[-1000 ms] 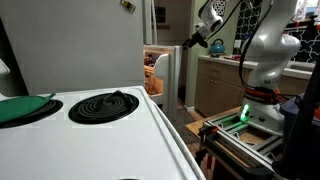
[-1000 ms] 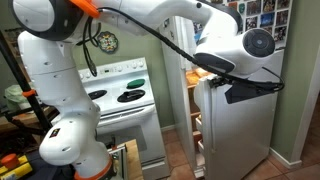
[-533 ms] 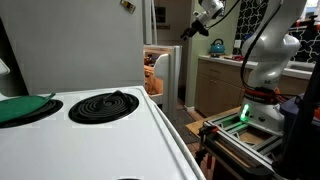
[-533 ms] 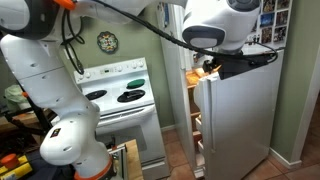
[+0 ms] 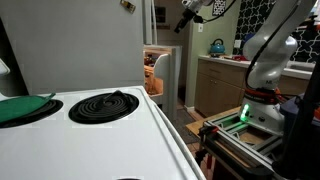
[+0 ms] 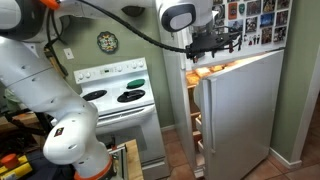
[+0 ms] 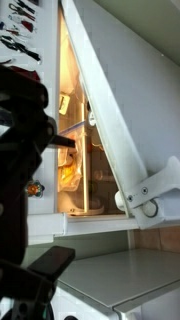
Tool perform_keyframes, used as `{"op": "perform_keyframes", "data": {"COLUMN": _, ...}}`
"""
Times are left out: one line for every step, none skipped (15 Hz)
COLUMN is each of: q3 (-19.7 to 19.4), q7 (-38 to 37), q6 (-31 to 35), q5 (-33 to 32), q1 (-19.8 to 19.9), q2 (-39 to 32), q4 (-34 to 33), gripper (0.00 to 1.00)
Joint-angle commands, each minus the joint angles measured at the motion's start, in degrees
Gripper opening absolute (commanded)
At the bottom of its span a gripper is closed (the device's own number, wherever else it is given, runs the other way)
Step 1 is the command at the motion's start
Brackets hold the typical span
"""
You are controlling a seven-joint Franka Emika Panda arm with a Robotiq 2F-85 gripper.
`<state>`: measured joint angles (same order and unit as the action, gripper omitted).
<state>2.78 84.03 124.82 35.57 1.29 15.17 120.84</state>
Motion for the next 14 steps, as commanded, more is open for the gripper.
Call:
{"op": "perform_keyframes", "data": {"q3": 1.38, "q7": -9.73, "q6": 5.36, "q5": -8.16, "q1": -2.80, "q2": 0.01, "q4": 2.45, "gripper": 1.00}}
{"op": "perform_keyframes", "data": {"q3": 1.41, "q7": -10.29, "q6": 7.03, "q5": -10.46, "q1": -3.56, "q2": -0.55, "q4": 2.76, "gripper": 1.00}}
{"op": "perform_keyframes", "data": {"q3": 1.48, "q7": -13.01, "q6": 8.12, "q5": -12.17, "q1": -4.02, "q2": -1.05, "q4": 3.18, "gripper": 1.00}}
{"op": "perform_keyframes", "data": {"q3": 1.44, "q7": -14.58, "q6": 9.07, "q5": -13.56, "q1": -4.54, "q2": -1.59, "q4": 3.51, "gripper": 1.00}}
{"op": "perform_keyframes", "data": {"q3": 1.59, "q7": -17.29, "q6": 10.24, "q5": -15.03, "q1": -4.84, "q2": -2.10, "q4": 3.83, "gripper": 1.00}}
{"op": "perform_keyframes", "data": {"q3": 1.72, "q7": -19.95, "q6": 11.42, "q5": -16.30, "q1": -5.09, "q2": -2.58, "q4": 4.16, "gripper": 1.00}}
{"op": "perform_keyframes", "data": {"q3": 1.73, "q7": -22.02, "q6": 12.46, "q5": -17.35, "q1": -5.43, "q2": -3.17, "q4": 4.35, "gripper": 1.00}}
{"op": "perform_keyframes", "data": {"q3": 1.67, "q7": -24.12, "q6": 12.77, "q5": -17.86, "q1": -5.83, "q2": -3.73, "q4": 4.32, "gripper": 1.00}}
{"op": "perform_keyframes", "data": {"q3": 1.73, "q7": -26.10, "q6": 13.59, "q5": -18.66, "q1": -6.13, "q2": -4.29, "q4": 4.42, "gripper": 1.00}}
{"op": "perform_keyframes", "data": {"q3": 1.76, "q7": -27.70, "q6": 14.41, "q5": -19.34, "q1": -6.41, "q2": -4.84, "q4": 4.54, "gripper": 1.00}}
{"op": "perform_keyframes", "data": {"q3": 1.71, "q7": -29.01, "q6": 14.87, "q5": -19.84, "q1": -6.69, "q2": -5.31, "q4": 4.57, "gripper": 1.00}}
{"op": "perform_keyframes", "data": {"q3": 1.71, "q7": -30.19, "q6": 15.82, "q5": -20.78, "q1": -6.84, "q2": -5.81, "q4": 4.75, "gripper": 1.00}}
{"op": "perform_keyframes", "data": {"q3": 1.60, "q7": -30.67, "q6": 16.43, "q5": -21.50, "q1": -7.00, "q2": -6.23, "q4": 4.81, "gripper": 1.00}}
{"op": "perform_keyframes", "data": {"q3": 1.57, "q7": -31.60, "q6": 17.28, "q5": -22.93, "q1": -6.90, "q2": -6.67, "q4": 4.84, "gripper": 1.00}}
